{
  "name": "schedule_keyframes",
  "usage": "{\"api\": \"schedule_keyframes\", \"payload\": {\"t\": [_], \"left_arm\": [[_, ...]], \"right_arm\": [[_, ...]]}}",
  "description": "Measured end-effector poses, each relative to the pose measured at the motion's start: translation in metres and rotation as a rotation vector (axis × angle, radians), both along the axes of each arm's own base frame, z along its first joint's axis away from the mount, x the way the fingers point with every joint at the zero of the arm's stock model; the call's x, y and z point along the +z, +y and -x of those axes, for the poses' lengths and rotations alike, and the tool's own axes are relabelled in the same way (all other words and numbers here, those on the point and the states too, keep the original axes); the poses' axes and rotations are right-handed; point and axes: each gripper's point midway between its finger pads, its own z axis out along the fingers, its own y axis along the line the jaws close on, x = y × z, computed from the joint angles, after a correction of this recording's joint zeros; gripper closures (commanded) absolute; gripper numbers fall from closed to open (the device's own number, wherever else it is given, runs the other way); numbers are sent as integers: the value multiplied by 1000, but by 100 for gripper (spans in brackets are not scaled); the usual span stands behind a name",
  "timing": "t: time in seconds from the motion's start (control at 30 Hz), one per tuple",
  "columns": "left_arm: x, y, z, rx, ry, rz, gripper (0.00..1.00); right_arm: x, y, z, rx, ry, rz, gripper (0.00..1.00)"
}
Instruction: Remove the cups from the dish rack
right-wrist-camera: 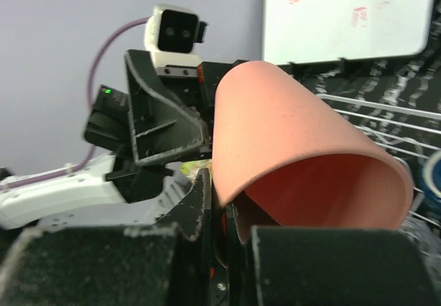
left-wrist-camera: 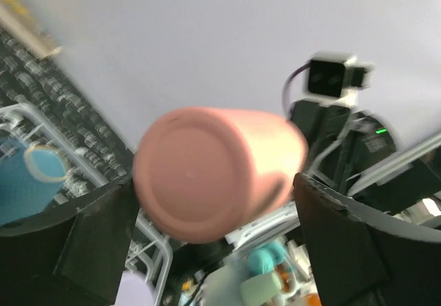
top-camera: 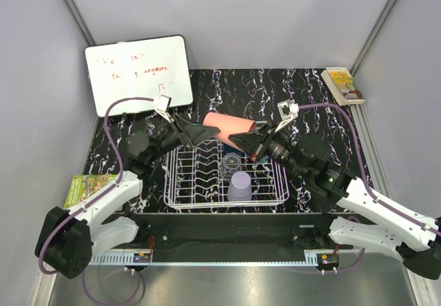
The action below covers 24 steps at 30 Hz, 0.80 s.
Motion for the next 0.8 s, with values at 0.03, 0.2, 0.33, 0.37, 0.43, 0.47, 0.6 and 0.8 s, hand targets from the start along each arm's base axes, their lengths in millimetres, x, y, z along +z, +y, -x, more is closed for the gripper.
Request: {"api": "schedule_keyframes", "payload": {"t": [0.03,0.2,0.33,0.37,0.43,0.47,0.6,0.8], "left_arm": [[-10,-3,-2,1,15,-33,1],[-43,-6,-16,42,84,-194,1],[-29,4,-31,141,57,-280,1],[-24,9,-33,174,51,-292,1],[-13,23,-41,271,45,-315,1],[-8,31,-44,320,47,-326,1],[-10,57,-56,488,116,-385,1],[-72,85,-66,617,334,-574,1]], "right_arm": [[-3,0,-1,-6,2,14,100],[-27,-15,-13,-98,40,104,100],[-33,-42,-17,-201,50,155,100],[-36,-51,-18,-237,55,176,100],[-39,-67,-24,-315,70,223,100],[-39,-77,-29,-371,80,257,100],[-26,-108,-55,-598,101,406,100],[-9,-165,-129,-933,222,554,100]]}}
